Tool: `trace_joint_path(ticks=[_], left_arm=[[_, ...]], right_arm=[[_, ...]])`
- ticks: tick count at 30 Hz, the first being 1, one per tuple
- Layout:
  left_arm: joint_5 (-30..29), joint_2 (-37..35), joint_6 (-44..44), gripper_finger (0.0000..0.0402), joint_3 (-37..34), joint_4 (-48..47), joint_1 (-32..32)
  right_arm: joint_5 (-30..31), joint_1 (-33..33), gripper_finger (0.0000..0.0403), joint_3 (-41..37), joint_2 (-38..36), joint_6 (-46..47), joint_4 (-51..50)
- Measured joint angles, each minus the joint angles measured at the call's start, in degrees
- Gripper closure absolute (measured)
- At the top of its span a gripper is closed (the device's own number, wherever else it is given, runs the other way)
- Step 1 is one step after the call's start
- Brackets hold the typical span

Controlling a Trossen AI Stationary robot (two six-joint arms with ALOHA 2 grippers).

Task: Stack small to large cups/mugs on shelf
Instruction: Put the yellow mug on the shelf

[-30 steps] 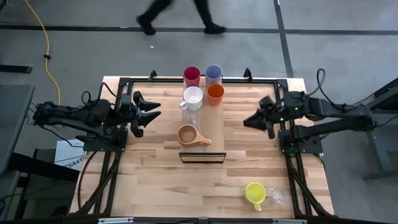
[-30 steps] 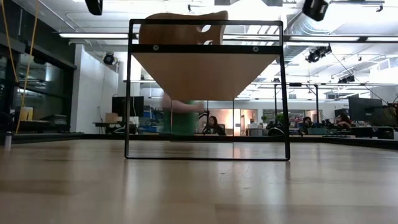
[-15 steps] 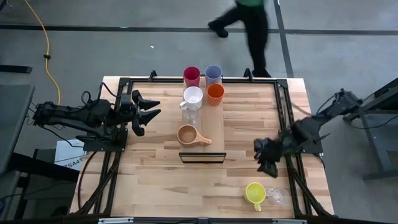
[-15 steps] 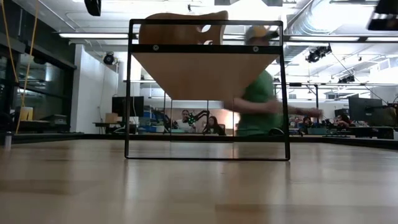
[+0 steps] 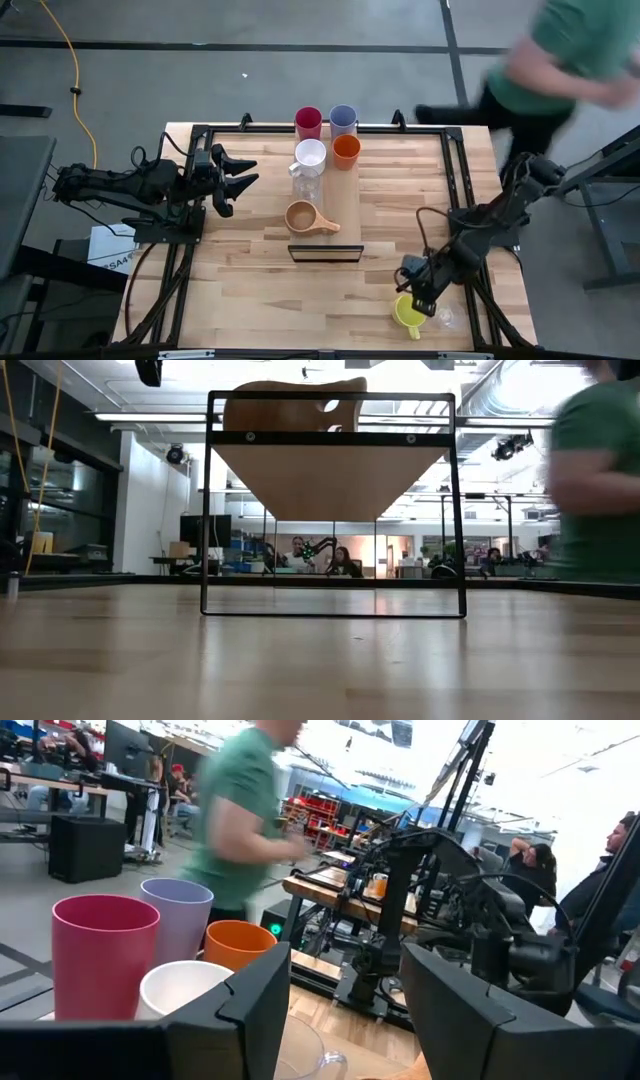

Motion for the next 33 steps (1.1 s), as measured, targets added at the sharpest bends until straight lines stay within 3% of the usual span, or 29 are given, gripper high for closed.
trace_joint_path(ticks=[6,15,19,25,33], left_arm=[[0.0,0.0,0.0,0.0222,0.0,0.0,0.0],[0.0,0.0,0.0,0.0222,0.0,0.0,0.0],[0.0,0.0,0.0,0.0222,0.0,0.0,0.0],[-0.3,0.0,0.0,0.0222,0.0,0.0,0.0],[-1.0,-0.1,-0.1,0.0222,0.0,0.0,0.0]], right_arm=[[-1.6,1.8,0.021,0.0,3.6,1.0,5.0],[-1.6,2.7,0.0215,0.0,9.5,2.4,4.8],[-1.6,2.7,0.0255,0.0,11.2,1.2,4.8],[-1.2,2.0,0.0388,0.0,11.3,-1.5,4.4],[1.1,-2.4,0.04,-0.1,3.1,-7.6,-4.0]])
